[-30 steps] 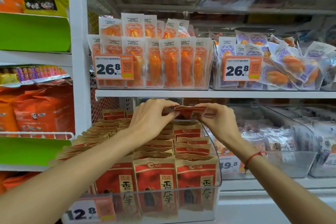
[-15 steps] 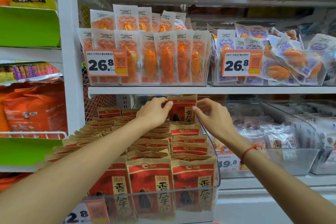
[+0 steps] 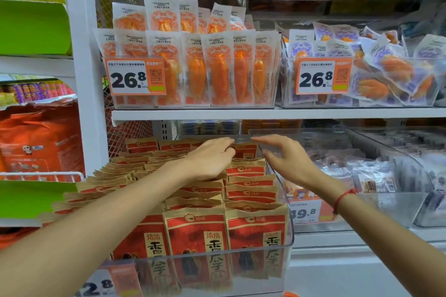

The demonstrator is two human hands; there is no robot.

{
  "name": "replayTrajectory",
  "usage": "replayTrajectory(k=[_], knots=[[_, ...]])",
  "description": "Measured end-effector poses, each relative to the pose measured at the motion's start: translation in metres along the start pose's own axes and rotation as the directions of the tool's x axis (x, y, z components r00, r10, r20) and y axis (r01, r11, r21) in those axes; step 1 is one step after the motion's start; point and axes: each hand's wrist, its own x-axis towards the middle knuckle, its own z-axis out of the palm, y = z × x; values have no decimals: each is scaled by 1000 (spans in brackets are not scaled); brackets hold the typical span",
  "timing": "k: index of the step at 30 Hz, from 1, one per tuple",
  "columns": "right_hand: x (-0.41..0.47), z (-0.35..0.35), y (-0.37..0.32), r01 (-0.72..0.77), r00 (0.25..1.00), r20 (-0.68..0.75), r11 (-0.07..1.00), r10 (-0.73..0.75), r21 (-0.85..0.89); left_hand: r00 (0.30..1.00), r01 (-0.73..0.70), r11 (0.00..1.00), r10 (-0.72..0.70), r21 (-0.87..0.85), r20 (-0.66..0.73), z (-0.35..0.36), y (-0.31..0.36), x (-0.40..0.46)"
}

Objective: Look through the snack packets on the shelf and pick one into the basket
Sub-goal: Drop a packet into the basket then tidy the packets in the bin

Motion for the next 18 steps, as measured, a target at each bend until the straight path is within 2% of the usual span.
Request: replayTrajectory(k=[2,4,6,8,10,13,16,18], knots=[[-7,-3,3,14,984,179,996,3,-91,999,3,998,-6,66,48,0,-3,3],[-9,-2,7,6,963,269,990,33,-142,996,17,992,-27,123,82,2,-4,6],[-7,-1,5,-33,953,294,990,72,-136,994,24,985,-42,171,104,3,-2,9],[-3,-2,-2,-83,958,272,996,88,-28,991,33,972,-63,233,120,1,0,14],[0,-2,-9,-85,947,314,996,73,27,986,62,955,-103,290,129,0,0,22],[8,0,-18,-152,860,496,988,122,20,977,102,946,-153,307,147,-1,-2,33],[22,-2,-17,-174,842,505,982,190,-79,976,101,960,-147,260,163,-2,-4,38],[32,-4,-17,-208,814,541,976,209,-64,974,90,966,-136,244,179,-6,-2,38]])
